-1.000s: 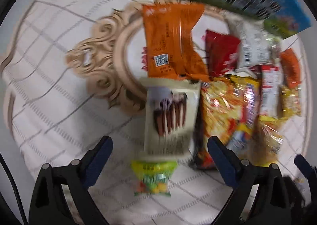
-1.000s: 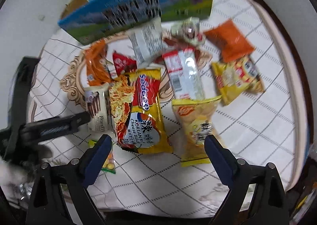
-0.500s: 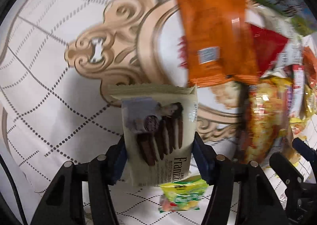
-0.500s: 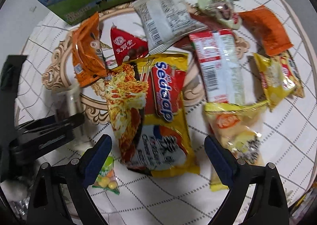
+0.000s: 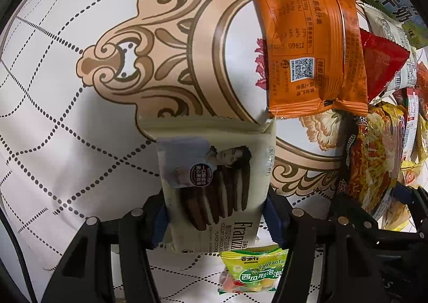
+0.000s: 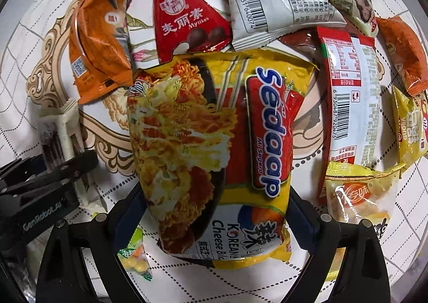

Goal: Organize snacks
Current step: 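Carry both packs into the cardboard box and open both tools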

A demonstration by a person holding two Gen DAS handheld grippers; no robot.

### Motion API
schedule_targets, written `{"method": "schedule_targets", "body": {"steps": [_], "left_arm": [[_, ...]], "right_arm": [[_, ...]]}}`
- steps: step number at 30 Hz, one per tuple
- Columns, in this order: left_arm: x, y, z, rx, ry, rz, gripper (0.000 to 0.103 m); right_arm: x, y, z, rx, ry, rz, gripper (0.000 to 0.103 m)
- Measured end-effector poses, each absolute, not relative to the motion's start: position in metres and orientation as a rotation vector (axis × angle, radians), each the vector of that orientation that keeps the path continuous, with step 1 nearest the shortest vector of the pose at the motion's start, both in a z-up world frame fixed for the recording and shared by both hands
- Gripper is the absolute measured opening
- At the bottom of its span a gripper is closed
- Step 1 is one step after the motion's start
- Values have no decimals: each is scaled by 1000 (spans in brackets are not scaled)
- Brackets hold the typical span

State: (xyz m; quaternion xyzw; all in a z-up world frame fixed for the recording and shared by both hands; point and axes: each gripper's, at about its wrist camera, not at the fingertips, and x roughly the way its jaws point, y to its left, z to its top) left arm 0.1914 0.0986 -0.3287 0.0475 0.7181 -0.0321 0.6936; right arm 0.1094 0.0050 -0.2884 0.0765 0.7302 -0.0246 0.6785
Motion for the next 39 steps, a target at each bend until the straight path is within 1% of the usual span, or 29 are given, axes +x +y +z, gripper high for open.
{"method": "schedule_targets", "body": {"steps": [5, 6, 7, 8, 15, 24, 31, 36, 39], "left_arm": [[191, 102, -328, 100, 1601, -77, 59], [191, 102, -329, 101, 1601, -77, 59], [192, 102, -329, 101, 1600, -76, 59], [192, 101, -329, 101, 1599, -75, 59], [183, 92, -323, 114, 1573, -59, 56], [159, 90, -301, 109, 1550, -15, 56], [133, 80, -276, 81, 1541, 7, 56], [122, 64, -254, 55, 1531, -7, 56], [121, 51, -231, 31, 1506, -37, 56]], "right_arm": [[119, 9, -299, 172, 1659, -85, 96], [121, 8, -301, 171, 1662, -88, 95], [123, 5, -303, 157, 1665, -97, 90], [117, -1, -296, 150, 1667, -95, 90], [105, 4, -295, 127, 1644, -101, 88], [84, 3, -283, 149, 1637, -68, 88], [73, -11, -260, 189, 1627, 22, 88], [71, -36, -232, 230, 1600, 80, 88], [70, -53, -211, 253, 1567, 105, 88]]}}
